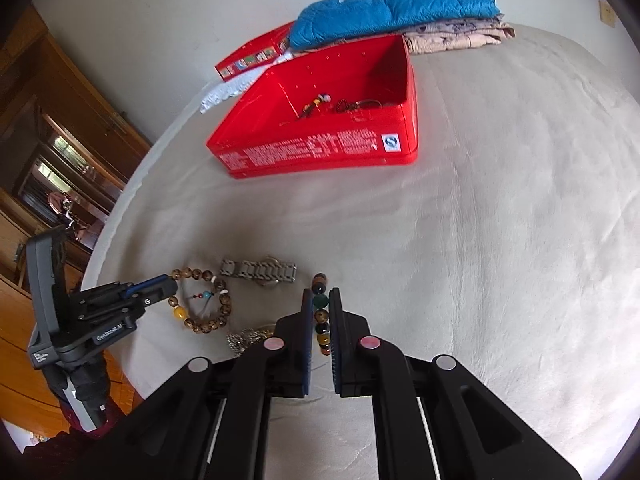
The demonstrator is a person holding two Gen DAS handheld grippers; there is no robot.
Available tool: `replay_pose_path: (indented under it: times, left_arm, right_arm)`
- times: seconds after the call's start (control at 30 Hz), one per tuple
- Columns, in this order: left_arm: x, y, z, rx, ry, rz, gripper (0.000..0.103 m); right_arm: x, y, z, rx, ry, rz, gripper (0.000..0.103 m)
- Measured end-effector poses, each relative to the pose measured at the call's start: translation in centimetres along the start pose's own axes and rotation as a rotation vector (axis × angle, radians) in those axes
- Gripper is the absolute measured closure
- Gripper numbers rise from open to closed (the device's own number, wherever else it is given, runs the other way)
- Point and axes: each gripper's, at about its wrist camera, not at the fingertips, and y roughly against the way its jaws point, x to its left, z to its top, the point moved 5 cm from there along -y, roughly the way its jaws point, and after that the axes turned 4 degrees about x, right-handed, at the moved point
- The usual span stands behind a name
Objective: Organize jewelry
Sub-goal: 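Carry both bead bracelets into the red box and open both tools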
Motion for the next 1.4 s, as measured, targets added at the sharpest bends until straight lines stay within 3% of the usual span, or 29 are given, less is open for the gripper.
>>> replay_pose_path:
  times: [0.67, 1.4]
  left_arm:
    - [0.2, 4.2, 3.7, -0.119, 0.018, -0.016, 0.093]
    - [-3.3, 5.6, 15.9, -0.228, -0.019, -0.050, 0.093]
  right_arm:
    - [1.2, 1.6, 3.1, -0.051, 0.013, 0.029, 0.096]
    - [2.0, 3.0, 13.8, -0.189, 0.008, 0.020, 0.096]
